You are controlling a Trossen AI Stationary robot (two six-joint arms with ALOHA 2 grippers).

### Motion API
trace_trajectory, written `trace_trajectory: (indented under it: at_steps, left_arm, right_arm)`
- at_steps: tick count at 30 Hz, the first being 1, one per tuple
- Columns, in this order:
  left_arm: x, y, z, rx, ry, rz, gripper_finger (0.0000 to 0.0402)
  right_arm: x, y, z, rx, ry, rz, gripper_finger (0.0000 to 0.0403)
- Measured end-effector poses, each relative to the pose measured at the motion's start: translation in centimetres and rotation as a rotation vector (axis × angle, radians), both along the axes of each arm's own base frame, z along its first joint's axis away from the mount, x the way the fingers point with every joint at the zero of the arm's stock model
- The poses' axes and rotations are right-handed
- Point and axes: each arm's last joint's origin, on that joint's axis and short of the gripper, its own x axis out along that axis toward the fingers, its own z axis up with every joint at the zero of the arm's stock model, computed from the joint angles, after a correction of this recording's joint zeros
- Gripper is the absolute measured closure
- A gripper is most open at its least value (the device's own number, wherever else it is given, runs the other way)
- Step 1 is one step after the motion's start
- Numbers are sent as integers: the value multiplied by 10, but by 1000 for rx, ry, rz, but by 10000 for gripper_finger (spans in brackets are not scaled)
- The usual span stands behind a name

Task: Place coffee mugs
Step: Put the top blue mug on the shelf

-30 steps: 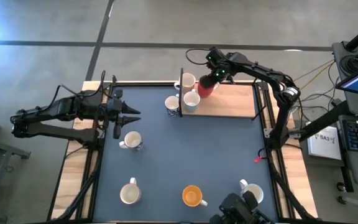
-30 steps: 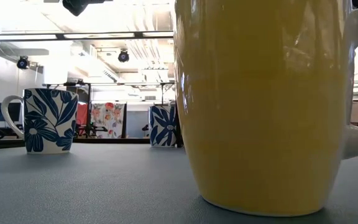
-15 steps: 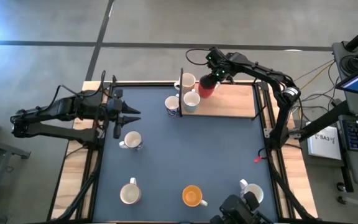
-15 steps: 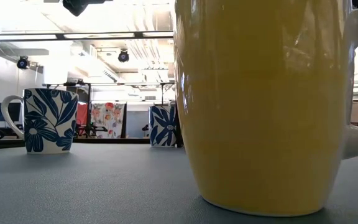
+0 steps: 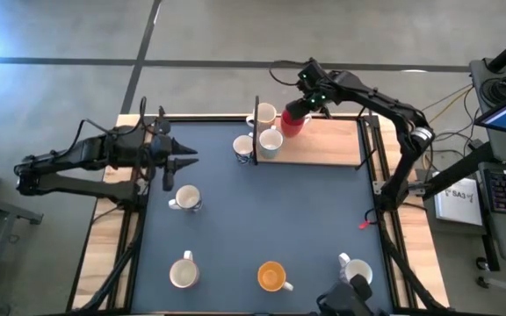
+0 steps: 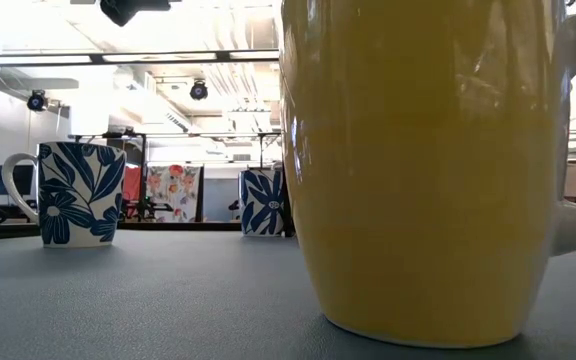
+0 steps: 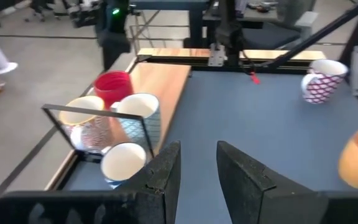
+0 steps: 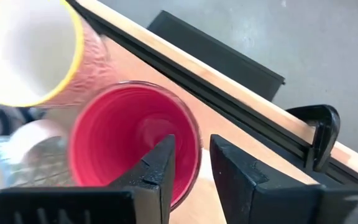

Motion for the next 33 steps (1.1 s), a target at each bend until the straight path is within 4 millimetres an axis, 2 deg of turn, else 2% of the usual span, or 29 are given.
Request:
trace_trajectory:
  at_steps: [8, 13, 19, 22, 27, 33]
  left_arm:
    - [7, 23, -9, -2, 59, 144, 315]
    - [19, 42, -24, -70, 77, 118, 315]
    - [35, 65, -53, -166, 99, 67, 315]
    - [41, 78, -68, -200, 127, 118, 315]
    - [52, 100, -95, -354, 202, 275, 315]
    - [74, 116, -121, -426, 241, 344, 315]
  right_arm:
    - [1, 19, 20, -40, -43, 44, 325]
    - [5, 33, 29, -62, -58, 94, 324]
    - [13, 48, 30, -54, -51, 144, 317]
    - [16, 57, 28, -26, -25, 164, 317]
    - [20, 71, 26, 14, 8, 188, 324]
    - [25, 83, 26, 32, 6, 183, 325]
